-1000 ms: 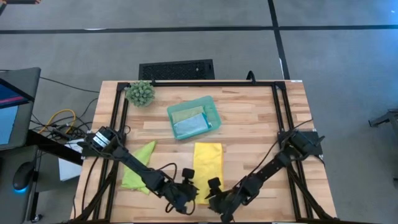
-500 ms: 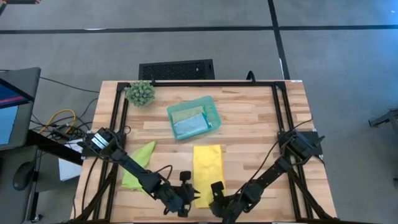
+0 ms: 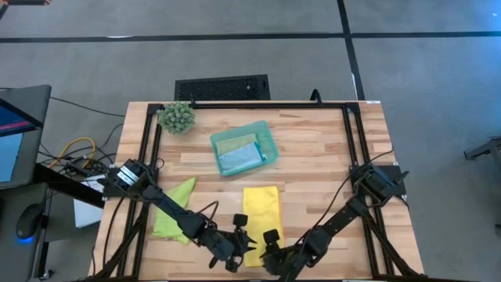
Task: Fold microfiber towels
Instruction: Fold the yellow towel
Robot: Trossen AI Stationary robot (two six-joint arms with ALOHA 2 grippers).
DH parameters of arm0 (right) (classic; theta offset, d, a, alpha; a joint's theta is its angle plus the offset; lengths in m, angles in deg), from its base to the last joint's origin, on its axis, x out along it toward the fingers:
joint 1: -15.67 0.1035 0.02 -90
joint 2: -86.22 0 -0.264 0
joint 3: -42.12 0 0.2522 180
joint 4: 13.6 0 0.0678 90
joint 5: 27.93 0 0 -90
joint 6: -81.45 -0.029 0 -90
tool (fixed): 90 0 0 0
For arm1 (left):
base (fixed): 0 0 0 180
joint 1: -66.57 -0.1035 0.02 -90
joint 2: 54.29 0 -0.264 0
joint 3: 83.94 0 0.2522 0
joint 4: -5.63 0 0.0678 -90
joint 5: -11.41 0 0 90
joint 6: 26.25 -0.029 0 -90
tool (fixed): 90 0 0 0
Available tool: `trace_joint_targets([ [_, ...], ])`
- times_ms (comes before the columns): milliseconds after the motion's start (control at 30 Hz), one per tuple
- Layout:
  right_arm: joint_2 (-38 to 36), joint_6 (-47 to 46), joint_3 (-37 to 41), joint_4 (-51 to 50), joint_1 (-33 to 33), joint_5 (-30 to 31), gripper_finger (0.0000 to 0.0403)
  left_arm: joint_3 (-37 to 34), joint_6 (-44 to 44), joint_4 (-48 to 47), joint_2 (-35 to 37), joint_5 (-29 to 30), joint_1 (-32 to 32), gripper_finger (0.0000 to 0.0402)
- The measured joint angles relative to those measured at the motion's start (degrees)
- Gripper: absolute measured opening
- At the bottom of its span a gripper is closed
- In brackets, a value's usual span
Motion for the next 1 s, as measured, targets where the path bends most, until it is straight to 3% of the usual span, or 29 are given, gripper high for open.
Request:
trace_joint_targets([
  [100, 0.0, -0.5, 0.1, -2.1, -0.6, -0.1, 0.0187, 0.0, -1.1, -0.2, 0.0, -1.9, -0.9, 0.0066],
  [200, 0.0, -1.5, 0.2, -3.6, -0.8, 0.0, 0.0192, 0.0, -0.9, -1.6, 0.0, -2.3, -1.5, 0.0066],
  [500, 0.0, -2.0, 0.3, -4.2, -0.3, 0.0, 0.0100, 0.0, 1.6, -6.8, 0.0, 1.9, -2.9, 0.0066],
  [667, -0.9, -5.2, 0.2, -4.2, -0.5, 0.8, 0.0083, 0.0, 3.1, -8.0, 0.0, 2.0, -3.0, 0.0066],
  [1000, -1.4, -6.8, -1.4, -4.2, -0.3, -1.6, 0.0178, 0.0, 4.6, -7.9, 0.0, 2.0, -2.9, 0.0066],
])
